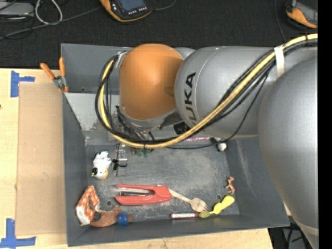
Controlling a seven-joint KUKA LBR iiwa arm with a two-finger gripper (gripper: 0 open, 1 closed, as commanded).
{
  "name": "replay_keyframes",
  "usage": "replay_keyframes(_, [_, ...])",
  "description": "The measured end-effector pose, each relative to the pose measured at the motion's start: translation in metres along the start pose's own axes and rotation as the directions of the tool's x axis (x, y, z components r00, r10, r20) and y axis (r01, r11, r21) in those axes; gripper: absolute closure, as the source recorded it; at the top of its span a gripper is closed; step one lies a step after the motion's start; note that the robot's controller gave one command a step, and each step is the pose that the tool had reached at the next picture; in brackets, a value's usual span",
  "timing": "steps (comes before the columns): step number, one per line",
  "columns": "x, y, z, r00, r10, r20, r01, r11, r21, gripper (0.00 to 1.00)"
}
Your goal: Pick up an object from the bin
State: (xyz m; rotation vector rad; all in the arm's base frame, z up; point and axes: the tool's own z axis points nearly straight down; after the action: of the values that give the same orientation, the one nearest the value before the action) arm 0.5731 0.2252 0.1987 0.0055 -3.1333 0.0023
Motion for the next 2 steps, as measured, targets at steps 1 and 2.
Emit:
replay_keyframes(1, [-0.002, -0.001, -0.005, 1.0, 0.004, 0.007, -0.004, 1.0, -0.002, 0.0])
replay_keyframes(2, [-0.01, -0.029, 0.042, 0.977, -0.212, 0.013, 0.212, 0.977, -0.002, 0.0])
